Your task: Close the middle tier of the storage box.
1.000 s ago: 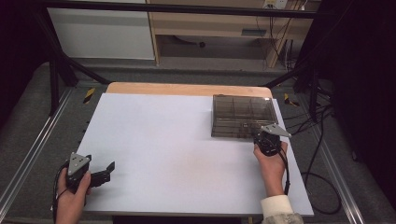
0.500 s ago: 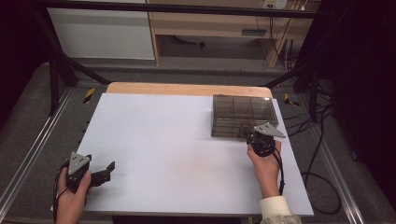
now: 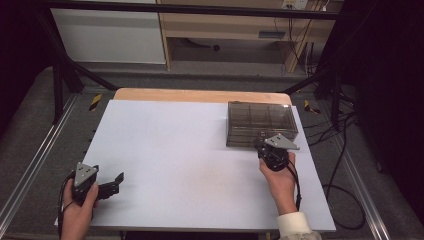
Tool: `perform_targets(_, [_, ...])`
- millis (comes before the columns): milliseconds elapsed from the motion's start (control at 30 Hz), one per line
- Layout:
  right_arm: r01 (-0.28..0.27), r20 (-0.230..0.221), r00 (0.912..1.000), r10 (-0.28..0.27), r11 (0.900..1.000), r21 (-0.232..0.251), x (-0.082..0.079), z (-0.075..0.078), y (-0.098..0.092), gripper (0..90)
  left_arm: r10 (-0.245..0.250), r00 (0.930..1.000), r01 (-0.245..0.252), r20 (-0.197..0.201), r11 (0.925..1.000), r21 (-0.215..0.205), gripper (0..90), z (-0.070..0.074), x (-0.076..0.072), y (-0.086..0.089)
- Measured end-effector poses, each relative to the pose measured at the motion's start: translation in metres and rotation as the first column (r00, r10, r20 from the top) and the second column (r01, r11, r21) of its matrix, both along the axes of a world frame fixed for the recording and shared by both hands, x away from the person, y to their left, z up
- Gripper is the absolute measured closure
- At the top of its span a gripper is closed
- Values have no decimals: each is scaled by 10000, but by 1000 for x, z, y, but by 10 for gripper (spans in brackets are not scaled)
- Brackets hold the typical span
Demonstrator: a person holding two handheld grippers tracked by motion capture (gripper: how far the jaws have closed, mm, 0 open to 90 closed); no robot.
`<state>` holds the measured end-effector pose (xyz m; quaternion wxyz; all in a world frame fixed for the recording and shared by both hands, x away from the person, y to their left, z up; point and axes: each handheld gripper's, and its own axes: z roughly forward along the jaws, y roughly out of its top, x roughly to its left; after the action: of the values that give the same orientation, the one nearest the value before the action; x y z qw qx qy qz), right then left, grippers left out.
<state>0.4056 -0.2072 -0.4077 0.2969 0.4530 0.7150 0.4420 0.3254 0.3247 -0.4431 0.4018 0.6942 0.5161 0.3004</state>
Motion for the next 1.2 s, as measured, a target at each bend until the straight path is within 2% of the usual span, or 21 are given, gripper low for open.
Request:
perform_targets(167, [-210,-25,9998,211,9998,58,-5,4,1,813,4,10000,-4,5,10000,-61,67,0,-3,2])
perform_targets(233, [-365,-48,9993,366,9992,179,-7,8,1,715,32,10000,-31,26,9999,-105,67,0,-3,3])
perform_targets(267, [-398,-16,9992,399,9989,228,-8,9,2,632,37,10000,-37,34,9999,-104,67,0,-3,4])
perform_targets(467, [-592,-69,9982,593,9982,128,-8,15,8,288,3,10000,-3,51,10000,-98,66,0,-2,2])
perform_targets(567, [-752,200,9970,751,9971,69,-6,15,11,148,12,10000,-12,25,9999,-105,66,0,-2,2])
perform_targets(633, [-823,154,9965,821,9965,119,-5,15,13,81,32,10000,-32,1,9999,-109,66,0,-2,3])
perform_targets(733, [-824,249,9963,822,9966,65,-6,15,15,47,28,10000,-28,11,9999,-142,66,0,-2,3])
perform_targets(1033, [-1103,204,9938,1094,9926,500,-8,18,11,40,20,10000,-19,57,9999,-162,66,1,-3,4])
perform_targets(1200, [-1170,232,9930,1158,9914,590,-10,20,6,40,43,10000,-42,74,9998,-197,66,1,-3,4])
